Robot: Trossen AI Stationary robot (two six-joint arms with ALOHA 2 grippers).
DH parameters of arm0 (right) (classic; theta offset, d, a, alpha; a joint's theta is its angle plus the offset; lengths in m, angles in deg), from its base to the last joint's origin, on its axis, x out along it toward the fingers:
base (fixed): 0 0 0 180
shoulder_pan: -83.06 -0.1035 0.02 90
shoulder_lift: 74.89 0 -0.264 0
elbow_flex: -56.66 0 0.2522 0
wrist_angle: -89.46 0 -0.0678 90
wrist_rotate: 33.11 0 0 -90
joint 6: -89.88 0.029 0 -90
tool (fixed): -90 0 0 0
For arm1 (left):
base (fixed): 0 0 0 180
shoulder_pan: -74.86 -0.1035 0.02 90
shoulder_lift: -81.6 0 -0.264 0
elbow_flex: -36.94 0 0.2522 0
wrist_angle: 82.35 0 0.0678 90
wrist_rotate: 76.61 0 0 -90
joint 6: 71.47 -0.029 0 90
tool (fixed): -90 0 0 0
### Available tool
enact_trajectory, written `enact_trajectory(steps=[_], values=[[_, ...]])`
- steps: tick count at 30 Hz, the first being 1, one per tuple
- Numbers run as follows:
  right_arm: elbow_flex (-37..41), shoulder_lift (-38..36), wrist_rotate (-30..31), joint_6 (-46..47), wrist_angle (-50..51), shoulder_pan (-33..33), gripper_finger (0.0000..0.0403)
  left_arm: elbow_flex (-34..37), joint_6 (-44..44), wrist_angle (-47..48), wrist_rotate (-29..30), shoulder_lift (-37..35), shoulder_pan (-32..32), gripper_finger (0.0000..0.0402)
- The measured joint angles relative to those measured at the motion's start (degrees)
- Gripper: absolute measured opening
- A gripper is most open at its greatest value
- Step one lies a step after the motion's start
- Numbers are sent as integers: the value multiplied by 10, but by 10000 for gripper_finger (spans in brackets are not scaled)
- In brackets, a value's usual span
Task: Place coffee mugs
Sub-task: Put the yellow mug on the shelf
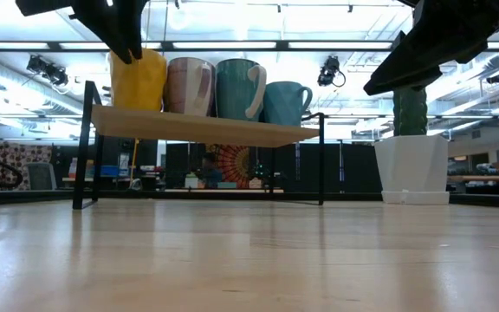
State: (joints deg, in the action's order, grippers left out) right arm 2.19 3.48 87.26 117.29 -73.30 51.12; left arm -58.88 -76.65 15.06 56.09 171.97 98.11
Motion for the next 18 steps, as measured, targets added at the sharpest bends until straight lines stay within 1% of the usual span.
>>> enact_trajectory(steps=[5, 9, 12, 18], values=[[0, 0, 0, 0, 0, 0, 126, 0, 20, 16, 1, 0, -9, 42], [0, 0, 0, 0, 0, 0, 126, 0, 30, 15, 1, 0, -10, 16], [0, 0, 0, 0, 0, 0, 126, 0, 31, 18, 1, 0, -10, 8], [0, 0, 0, 0, 0, 0, 126, 0, 46, 15, 1, 0, -11, 13]])
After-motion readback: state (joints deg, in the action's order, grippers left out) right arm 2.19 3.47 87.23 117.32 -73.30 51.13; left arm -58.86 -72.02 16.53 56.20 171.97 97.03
